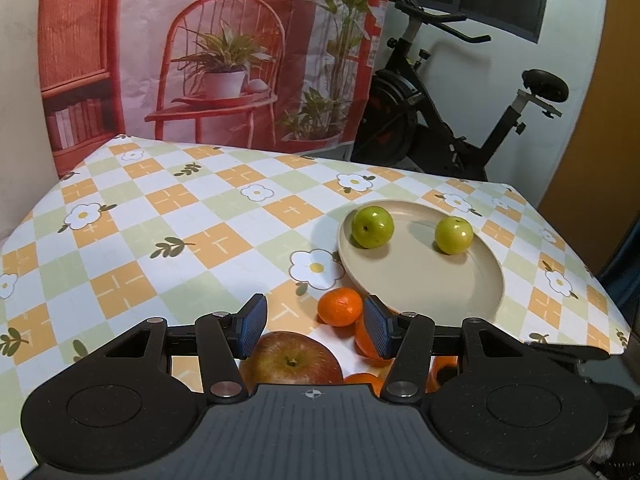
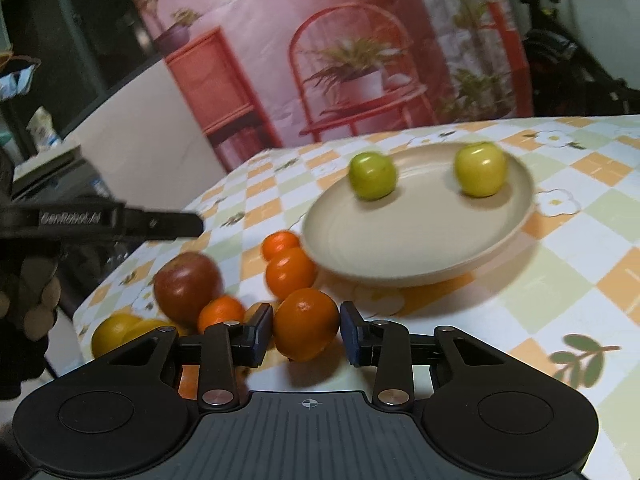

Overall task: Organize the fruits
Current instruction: 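Move both tools back toward the oranges beside the plate, then grasp a tangerine with the left tool while the right tool grasps an orange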

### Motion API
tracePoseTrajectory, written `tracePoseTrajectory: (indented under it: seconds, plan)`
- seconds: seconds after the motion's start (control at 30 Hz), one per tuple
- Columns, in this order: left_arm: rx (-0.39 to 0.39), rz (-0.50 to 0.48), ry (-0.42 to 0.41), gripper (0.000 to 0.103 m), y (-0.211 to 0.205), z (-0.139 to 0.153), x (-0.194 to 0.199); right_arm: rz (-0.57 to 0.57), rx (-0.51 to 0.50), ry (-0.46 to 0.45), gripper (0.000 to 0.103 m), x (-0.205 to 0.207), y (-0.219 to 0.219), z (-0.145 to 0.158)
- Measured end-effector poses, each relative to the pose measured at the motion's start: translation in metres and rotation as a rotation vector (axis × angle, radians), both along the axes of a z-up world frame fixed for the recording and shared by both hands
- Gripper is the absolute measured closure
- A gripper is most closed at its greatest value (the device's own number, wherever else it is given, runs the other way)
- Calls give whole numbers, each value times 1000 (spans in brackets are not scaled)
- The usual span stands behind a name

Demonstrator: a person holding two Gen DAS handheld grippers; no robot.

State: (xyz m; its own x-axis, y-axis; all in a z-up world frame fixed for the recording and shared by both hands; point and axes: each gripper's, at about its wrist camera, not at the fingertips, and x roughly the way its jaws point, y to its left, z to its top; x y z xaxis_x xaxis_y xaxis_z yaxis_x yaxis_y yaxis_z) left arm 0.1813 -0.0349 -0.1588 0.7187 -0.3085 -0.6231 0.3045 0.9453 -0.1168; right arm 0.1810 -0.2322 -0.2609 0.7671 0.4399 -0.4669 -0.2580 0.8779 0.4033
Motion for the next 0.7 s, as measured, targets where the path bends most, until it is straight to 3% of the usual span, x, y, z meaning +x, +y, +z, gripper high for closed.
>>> tracePoseTrajectory:
  seconds: [0.23, 0.43, 0.57, 0.7]
  plan:
    - [3, -37, 13, 53, -2, -3, 4, -79, 20, -20, 69, -1, -14, -1]
    - [10, -41, 47, 59, 5, 8, 39, -100, 23, -27, 69, -2, -15, 0]
    - [4, -69, 117, 59, 1, 3, 68, -105, 32, -33, 69, -2, -17, 0]
    - [-29, -85, 237, 59, -7, -14, 89, -111, 43, -43, 69, -4, -18, 1]
